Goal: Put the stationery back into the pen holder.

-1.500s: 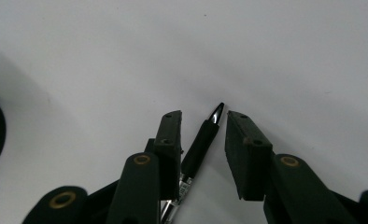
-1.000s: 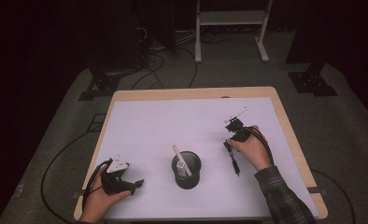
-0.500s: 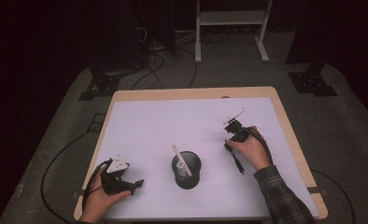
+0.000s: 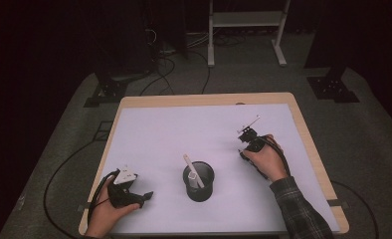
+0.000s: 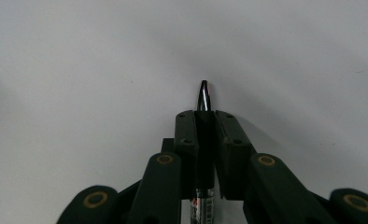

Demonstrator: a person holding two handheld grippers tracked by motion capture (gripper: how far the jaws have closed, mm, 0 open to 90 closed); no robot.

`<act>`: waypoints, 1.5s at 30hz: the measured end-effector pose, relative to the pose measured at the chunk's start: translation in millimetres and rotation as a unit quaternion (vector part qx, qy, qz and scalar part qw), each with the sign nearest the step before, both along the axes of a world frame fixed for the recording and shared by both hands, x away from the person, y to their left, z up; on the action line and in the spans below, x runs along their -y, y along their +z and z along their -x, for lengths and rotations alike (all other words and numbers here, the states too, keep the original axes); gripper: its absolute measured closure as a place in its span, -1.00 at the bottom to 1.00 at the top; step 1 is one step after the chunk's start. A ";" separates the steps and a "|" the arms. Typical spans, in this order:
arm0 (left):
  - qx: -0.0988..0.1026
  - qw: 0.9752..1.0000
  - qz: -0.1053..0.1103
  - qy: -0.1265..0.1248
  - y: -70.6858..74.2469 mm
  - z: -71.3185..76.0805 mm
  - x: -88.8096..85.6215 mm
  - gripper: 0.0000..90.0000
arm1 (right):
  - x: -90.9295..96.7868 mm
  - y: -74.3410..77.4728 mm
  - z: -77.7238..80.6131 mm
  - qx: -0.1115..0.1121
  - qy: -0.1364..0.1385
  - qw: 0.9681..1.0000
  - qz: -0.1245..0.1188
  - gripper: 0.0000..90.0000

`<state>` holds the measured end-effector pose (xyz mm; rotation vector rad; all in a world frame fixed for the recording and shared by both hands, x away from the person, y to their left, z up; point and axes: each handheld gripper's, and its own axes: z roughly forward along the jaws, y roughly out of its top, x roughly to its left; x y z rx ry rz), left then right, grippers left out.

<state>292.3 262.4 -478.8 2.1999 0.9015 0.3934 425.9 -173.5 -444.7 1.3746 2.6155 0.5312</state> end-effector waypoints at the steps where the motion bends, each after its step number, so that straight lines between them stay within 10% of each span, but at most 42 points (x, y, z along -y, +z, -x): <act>1: 0.000 1.000 0.000 0.000 0.0 0.0 0.0 -0.83 | 0.1 0.0 0.2 0.001 0.000 1.000 0.000 0.76; 15: 0.002 1.000 0.002 0.001 -0.2 -0.1 0.1 -0.83 | 6.5 11.5 7.2 0.023 -0.007 0.999 -0.023 0.77; 25: 0.001 1.000 0.001 0.000 0.0 -0.1 0.1 -0.83 | 15.6 32.9 23.4 0.056 0.003 0.995 -0.085 0.77; 34: 0.001 1.000 0.000 0.000 0.1 -0.3 -0.1 -0.83 | 21.0 45.9 38.1 0.093 0.018 0.985 -0.144 0.77; 45: 0.002 1.000 0.003 0.001 -0.3 -0.2 0.3 -0.83 | 20.1 68.8 53.0 0.133 0.049 0.963 -0.229 0.76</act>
